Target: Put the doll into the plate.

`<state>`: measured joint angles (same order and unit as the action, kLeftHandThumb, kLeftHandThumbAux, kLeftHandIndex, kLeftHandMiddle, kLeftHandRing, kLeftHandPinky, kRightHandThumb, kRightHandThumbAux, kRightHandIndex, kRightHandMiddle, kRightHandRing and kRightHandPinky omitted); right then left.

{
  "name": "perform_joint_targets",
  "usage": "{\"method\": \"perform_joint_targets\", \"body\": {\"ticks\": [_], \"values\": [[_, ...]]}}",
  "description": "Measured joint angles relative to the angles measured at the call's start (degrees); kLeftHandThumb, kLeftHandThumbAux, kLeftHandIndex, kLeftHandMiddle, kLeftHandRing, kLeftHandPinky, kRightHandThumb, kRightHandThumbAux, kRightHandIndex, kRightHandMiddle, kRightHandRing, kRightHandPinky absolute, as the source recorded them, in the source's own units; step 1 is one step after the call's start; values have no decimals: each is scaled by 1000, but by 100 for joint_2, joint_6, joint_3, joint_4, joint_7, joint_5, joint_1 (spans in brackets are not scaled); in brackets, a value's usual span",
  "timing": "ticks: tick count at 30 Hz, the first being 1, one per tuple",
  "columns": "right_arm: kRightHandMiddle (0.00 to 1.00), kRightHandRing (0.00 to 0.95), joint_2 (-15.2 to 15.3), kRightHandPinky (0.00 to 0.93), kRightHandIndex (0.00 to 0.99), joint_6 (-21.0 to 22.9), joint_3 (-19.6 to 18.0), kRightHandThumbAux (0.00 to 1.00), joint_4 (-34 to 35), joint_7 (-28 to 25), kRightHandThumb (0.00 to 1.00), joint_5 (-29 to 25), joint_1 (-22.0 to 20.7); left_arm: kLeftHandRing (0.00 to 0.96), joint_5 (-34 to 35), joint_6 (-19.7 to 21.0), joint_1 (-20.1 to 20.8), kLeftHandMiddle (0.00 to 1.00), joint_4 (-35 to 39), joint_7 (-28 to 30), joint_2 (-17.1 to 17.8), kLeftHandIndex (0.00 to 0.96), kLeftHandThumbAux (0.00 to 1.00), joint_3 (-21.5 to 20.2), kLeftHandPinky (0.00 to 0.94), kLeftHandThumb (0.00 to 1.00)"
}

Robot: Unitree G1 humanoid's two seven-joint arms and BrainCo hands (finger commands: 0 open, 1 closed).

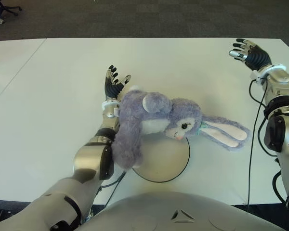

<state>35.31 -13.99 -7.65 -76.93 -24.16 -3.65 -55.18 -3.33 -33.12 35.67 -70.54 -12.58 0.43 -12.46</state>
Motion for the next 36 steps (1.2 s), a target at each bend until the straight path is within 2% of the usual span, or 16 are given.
{"method": "perform_joint_targets", "body": {"ticks": [7,14,28,36], "values": [[103,84,-410,74,92,42,-136,754,-10,271,0,40,285,113,7,-4,4,107,1,0,-1,55,769,-10,136,60],[77,64,-748,60,72,40,20,743,-22,422,0,397,571,123,7,-12,2,115,1,6,6,60,766,-13,145,69],[91,76,-1235,86,77,-5,241,709,-20,1058,0,921,504,116,9,-130,-28,119,3,118,36,72,759,-17,130,96],[130,111,-1412,124,114,-83,214,747,-20,1295,0,995,511,116,48,-177,-43,121,4,203,66,75,757,-35,128,80]]}}
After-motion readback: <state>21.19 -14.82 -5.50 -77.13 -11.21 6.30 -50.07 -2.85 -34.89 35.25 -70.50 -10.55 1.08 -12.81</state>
